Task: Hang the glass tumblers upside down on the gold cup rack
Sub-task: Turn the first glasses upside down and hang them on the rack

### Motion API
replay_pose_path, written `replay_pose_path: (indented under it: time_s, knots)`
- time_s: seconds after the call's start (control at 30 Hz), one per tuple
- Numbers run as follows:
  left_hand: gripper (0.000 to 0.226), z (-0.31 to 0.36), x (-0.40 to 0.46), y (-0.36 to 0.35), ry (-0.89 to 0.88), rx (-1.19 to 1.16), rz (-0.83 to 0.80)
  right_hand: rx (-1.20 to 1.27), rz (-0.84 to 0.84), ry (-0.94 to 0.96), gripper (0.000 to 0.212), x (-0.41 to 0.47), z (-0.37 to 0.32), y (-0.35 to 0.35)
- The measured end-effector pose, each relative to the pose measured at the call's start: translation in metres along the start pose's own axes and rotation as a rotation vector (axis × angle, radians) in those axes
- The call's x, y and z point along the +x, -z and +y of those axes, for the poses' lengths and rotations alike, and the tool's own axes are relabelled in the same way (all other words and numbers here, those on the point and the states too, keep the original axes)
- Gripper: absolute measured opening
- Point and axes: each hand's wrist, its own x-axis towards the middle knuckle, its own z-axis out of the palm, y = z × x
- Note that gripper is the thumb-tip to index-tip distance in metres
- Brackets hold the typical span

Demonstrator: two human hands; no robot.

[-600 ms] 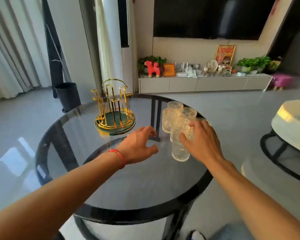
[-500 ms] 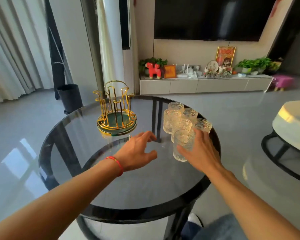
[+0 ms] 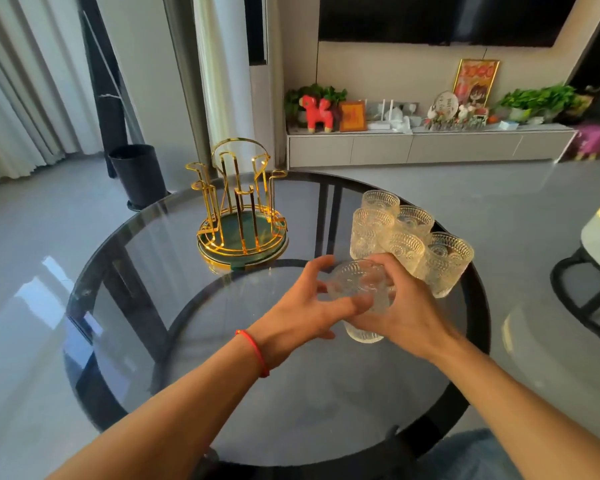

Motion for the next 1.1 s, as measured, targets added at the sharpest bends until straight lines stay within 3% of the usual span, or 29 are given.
replay_pose_path:
  time_s: [0.07, 0.17, 0.23, 0.33, 0.47, 0.57, 0.67, 0.73, 0.8, 0.87, 0.97, 1.1]
  knots:
    - [0.083, 0.004, 0.003, 0.012, -0.004, -0.057, 0.03, -0.025, -0.043, 0.111, 0.082, 0.011, -0.013, -0.016]
    - [0.058, 0.004, 0.004, 0.032, -0.046, -0.12, 0.216, 0.001, -0.09, 0.154, 0.082, 0.029, -0.021, -0.037]
    - [0.049, -0.001, 0.006, 0.047, -0.021, -0.288, 0.283, 0.103, -0.169, 0.015, 0.082, 0.037, -0.022, -0.045]
    - [0.05, -0.01, 0.012, 0.07, 0.0, -0.49, 0.278, 0.539, -0.297, -0.246, 0.074, 0.044, -0.023, -0.057]
    - [0.052, -0.019, 0.021, 0.086, -0.007, -0.578, 0.2, 0.655, -0.184, -0.257, 0.051, 0.06, -0.031, -0.065]
    - [0.054, -0.025, 0.029, 0.097, -0.09, -0.18, 0.364, 0.552, -0.037, -0.222, 0.044, 0.073, -0.036, -0.057]
    - [0.024, -0.039, 0.035, 0.113, -0.261, 0.318, 0.756, 0.364, 0.127, -0.174, 0.048, 0.088, -0.039, -0.035]
    - [0.017, -0.05, 0.038, 0.126, -0.276, 0.644, 0.996, 0.277, 0.246, -0.122, 0.053, 0.1, -0.045, -0.021]
    - [0.029, -0.063, 0.041, 0.132, -0.203, 0.828, 0.991, 0.237, 0.378, -0.077, 0.058, 0.12, -0.055, -0.009]
    - [0.041, -0.075, 0.041, 0.129, -0.15, 0.907, 0.869, 0.236, 0.458, -0.025, 0.062, 0.152, -0.067, 0.0]
    - [0.054, -0.089, 0.044, 0.123, -0.045, 1.011, 0.733, 0.25, 0.444, 0.007, 0.068, 0.216, -0.094, 0.003]
    - [0.056, -0.094, 0.048, 0.123, 0.023, 1.108, 0.704, 0.137, 0.408, 0.08, 0.062, 0.289, -0.132, -0.02]
